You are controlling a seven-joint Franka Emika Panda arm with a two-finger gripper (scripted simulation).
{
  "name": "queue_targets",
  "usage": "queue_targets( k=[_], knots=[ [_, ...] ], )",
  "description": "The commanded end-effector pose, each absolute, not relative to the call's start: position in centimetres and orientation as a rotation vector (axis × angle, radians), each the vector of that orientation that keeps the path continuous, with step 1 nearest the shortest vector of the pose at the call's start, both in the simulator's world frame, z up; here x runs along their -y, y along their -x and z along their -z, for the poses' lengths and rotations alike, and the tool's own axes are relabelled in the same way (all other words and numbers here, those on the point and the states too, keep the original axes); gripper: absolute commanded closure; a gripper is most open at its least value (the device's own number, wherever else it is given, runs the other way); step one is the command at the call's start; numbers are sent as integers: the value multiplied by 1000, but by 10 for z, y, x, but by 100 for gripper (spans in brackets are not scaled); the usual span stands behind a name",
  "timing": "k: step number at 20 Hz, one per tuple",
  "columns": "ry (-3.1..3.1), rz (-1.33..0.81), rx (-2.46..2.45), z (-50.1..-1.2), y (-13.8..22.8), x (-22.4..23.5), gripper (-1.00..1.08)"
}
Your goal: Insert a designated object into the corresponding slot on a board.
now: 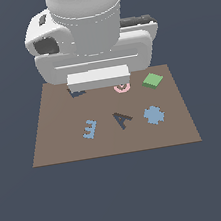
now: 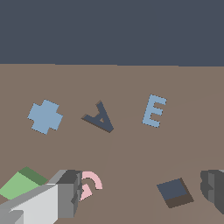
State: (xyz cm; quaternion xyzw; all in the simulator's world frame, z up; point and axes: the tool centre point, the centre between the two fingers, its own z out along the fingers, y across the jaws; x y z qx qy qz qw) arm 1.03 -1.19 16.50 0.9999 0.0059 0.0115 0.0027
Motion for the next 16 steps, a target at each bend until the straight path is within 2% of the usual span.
queue_targets(
  k=[1, 16],
  knots=[
    [-3136, -36, -18, -165, -10, 12, -92],
    [-3132, -31, 162, -148, 11, -8, -92]
  ],
)
